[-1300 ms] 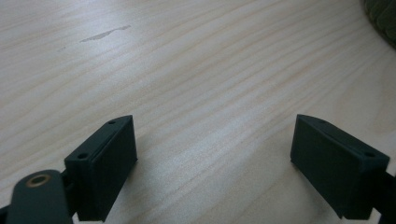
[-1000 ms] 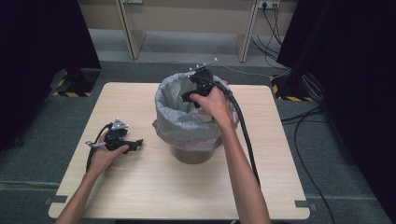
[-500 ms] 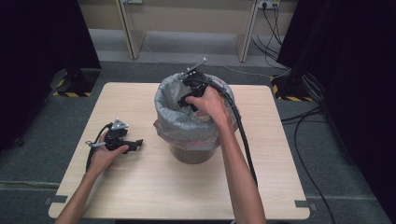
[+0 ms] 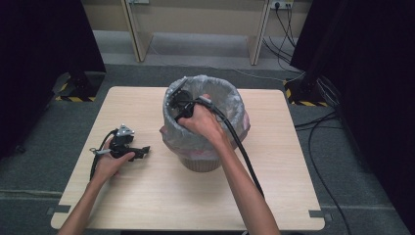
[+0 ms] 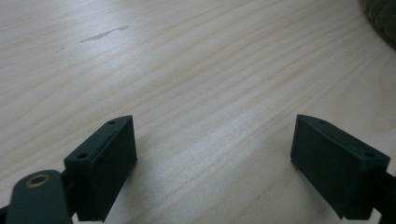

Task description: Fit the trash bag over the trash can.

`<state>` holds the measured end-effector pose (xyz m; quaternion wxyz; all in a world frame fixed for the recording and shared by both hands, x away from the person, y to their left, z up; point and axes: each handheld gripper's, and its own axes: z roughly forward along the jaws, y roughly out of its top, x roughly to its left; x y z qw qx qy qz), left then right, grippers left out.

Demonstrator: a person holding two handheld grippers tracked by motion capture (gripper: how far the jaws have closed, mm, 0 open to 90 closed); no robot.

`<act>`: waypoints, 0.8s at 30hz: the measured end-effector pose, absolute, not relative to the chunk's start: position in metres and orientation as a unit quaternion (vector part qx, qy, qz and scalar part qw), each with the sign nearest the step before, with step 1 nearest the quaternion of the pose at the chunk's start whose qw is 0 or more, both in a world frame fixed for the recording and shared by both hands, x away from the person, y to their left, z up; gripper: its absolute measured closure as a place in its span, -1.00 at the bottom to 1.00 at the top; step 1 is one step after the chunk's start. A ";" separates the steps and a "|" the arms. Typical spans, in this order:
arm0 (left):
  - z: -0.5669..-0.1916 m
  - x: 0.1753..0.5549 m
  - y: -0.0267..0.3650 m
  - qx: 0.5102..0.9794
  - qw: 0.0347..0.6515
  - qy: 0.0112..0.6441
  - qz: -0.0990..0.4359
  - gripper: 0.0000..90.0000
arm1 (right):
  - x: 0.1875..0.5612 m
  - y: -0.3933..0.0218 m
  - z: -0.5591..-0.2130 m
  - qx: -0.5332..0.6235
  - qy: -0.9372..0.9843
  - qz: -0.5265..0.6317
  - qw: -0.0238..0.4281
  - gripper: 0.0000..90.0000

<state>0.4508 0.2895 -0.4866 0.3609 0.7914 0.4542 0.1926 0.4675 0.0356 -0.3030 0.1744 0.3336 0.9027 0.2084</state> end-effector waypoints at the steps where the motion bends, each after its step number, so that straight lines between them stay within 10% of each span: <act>1: -0.486 0.451 0.290 0.792 0.360 0.454 0.192 -0.70 | 0.466 0.037 -0.305 0.329 0.907 0.195 0.174 -0.20; 24: -0.486 0.451 0.290 0.792 0.361 0.453 0.192 -0.71 | 0.515 -0.002 -0.283 0.375 0.873 0.276 0.146 -0.45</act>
